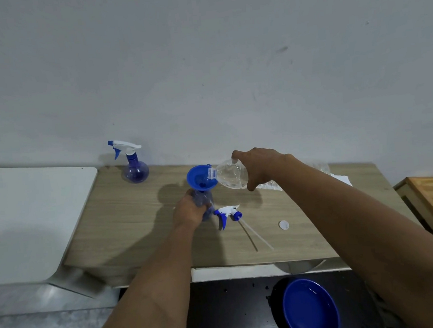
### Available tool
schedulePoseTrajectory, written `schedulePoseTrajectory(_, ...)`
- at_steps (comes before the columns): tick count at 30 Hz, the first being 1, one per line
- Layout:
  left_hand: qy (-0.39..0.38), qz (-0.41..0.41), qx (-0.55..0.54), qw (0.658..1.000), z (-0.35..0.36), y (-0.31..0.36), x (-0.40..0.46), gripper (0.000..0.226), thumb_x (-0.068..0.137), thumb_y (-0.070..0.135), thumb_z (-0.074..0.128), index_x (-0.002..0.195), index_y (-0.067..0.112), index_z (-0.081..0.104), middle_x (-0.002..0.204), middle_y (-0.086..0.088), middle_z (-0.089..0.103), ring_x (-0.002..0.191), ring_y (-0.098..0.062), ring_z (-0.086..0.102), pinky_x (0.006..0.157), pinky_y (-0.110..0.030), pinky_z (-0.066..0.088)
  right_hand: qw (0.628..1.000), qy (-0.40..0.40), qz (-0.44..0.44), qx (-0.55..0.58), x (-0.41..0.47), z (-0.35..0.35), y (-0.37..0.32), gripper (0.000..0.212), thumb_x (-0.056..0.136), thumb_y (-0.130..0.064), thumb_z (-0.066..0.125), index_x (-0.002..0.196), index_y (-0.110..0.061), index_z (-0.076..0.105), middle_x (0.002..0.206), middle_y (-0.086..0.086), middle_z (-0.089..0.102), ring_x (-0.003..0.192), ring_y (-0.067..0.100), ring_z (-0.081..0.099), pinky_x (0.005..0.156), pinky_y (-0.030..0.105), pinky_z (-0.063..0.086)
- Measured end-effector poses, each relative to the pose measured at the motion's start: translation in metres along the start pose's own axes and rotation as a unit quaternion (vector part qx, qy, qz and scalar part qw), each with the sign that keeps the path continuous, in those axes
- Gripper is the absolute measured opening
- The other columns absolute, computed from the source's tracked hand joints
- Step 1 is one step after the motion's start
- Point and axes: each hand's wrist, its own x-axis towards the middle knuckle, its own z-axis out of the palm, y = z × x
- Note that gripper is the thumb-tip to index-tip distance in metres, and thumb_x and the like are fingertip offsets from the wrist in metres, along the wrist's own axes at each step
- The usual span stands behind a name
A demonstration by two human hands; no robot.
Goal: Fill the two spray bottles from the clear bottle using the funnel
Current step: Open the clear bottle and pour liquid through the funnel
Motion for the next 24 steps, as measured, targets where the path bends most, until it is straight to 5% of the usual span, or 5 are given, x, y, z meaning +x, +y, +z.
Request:
schedulePoseTrajectory(5,-0.008,-0.011,-0.039,0.999,0.003,-0.002,0.003,0.008,0.096,0.026,0.060,0.100,0.020,0.060,0.066,0.006,0.064,0.040,0.009,0.056,0.036,-0.005,0.036,1.000,-0.001,-0.003,-0.004,0.000,0.001,0.000,0.092,0.070,-0.032,0.090,0.145,-0.031,0.037,0.108,0.000,0.058,0.098,0.024,0.060,0.074,0.036,0.051)
schedulePoseTrajectory(19,-0.011,-0.002,0.008,1.000,0.007,-0.019,0.019,0.018,0.087,0.035,0.069,0.100,0.034,0.055,0.074,0.012,0.066,0.071,-0.009,0.066,0.069,-0.028,0.049,1.000,0.004,-0.010,0.025,-0.003,0.005,-0.001,0.092,0.069,-0.033,0.089,0.144,-0.030,0.037,0.099,-0.003,0.057,0.097,0.025,0.061,0.074,0.037,0.054)
schedulePoseTrajectory(22,-0.018,-0.001,0.004,1.000,0.007,-0.021,0.019,0.020,0.085,0.031,0.071,0.099,0.030,0.058,0.070,0.010,0.068,0.061,-0.004,0.066,0.064,-0.027,0.052,0.998,0.014,-0.014,0.065,-0.004,0.010,0.001,0.090,0.070,-0.031,0.088,0.143,-0.029,0.036,0.086,-0.005,0.056,0.092,0.023,0.061,0.069,0.035,0.050)
schedulePoseTrajectory(24,-0.017,0.020,0.028,0.999,0.008,-0.025,0.021,0.028,0.081,0.033,0.074,0.102,0.032,0.056,0.078,0.012,0.068,0.072,-0.009,0.068,0.074,-0.034,0.057,0.992,0.022,-0.010,0.126,-0.005,0.014,0.004,0.088,0.070,-0.030,0.088,0.141,-0.031,0.037,0.088,0.000,0.062,0.088,0.023,0.063,0.070,0.037,0.054)
